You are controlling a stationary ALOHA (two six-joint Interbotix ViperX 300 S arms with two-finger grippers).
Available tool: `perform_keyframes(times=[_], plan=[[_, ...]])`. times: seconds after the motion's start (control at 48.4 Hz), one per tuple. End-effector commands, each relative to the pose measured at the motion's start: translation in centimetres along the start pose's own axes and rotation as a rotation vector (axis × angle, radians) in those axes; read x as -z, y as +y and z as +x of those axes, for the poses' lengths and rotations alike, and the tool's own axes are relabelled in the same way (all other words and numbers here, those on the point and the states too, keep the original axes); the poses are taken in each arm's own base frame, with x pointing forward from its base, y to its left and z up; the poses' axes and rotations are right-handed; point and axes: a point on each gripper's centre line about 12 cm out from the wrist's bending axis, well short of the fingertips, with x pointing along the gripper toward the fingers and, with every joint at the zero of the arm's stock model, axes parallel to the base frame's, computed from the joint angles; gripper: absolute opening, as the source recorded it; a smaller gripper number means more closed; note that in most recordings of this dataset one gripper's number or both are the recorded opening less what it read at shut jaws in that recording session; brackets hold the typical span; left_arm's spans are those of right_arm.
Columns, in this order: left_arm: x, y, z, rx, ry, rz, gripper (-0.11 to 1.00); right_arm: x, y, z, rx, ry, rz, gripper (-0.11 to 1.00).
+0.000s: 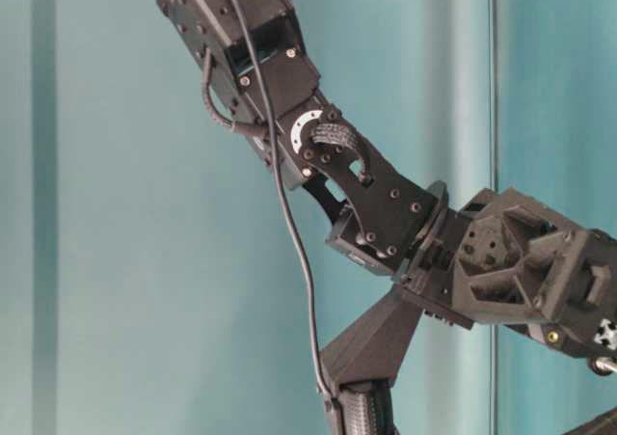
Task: Insert the USB cable into the female connector supported by the left arm.
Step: 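Push the USB plug leftward into the female connector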
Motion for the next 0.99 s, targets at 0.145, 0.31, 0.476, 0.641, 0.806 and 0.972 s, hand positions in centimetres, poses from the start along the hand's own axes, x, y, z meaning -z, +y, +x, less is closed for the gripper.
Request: perform_keyframes(times=[0.145,0.31,0.476,0.641,0.806,0.972], plan=[[-1.3,0.7,1.4,-0.016,-0.009,0.029,0.69,-2.2,-0.3,-1.2,0.004,-0.073,-0.003,0.21],[-1.3,0.4,1.7,-0.005,0.012,0.096,0.69,-2.5,-0.5,-1.3,0.014,-0.08,-0.047,0.21],[-2.1,0.4,2.3,-0.003,0.014,0.119,0.69,-2.9,-0.7,-1.4,0.018,-0.09,-0.078,0.21],[-2.9,0.5,2.8,-0.005,0.005,0.118,0.69,-3.2,-0.7,-1.6,0.019,-0.097,-0.082,0.21],[-2.9,0.5,2.9,-0.003,0.014,0.116,0.69,-3.1,-0.7,-1.5,0.019,-0.096,-0.083,0.21],[-3.7,0.6,3.4,-0.006,-0.002,0.107,0.69,-3.2,-0.8,-1.6,0.021,-0.097,-0.085,0.21]])
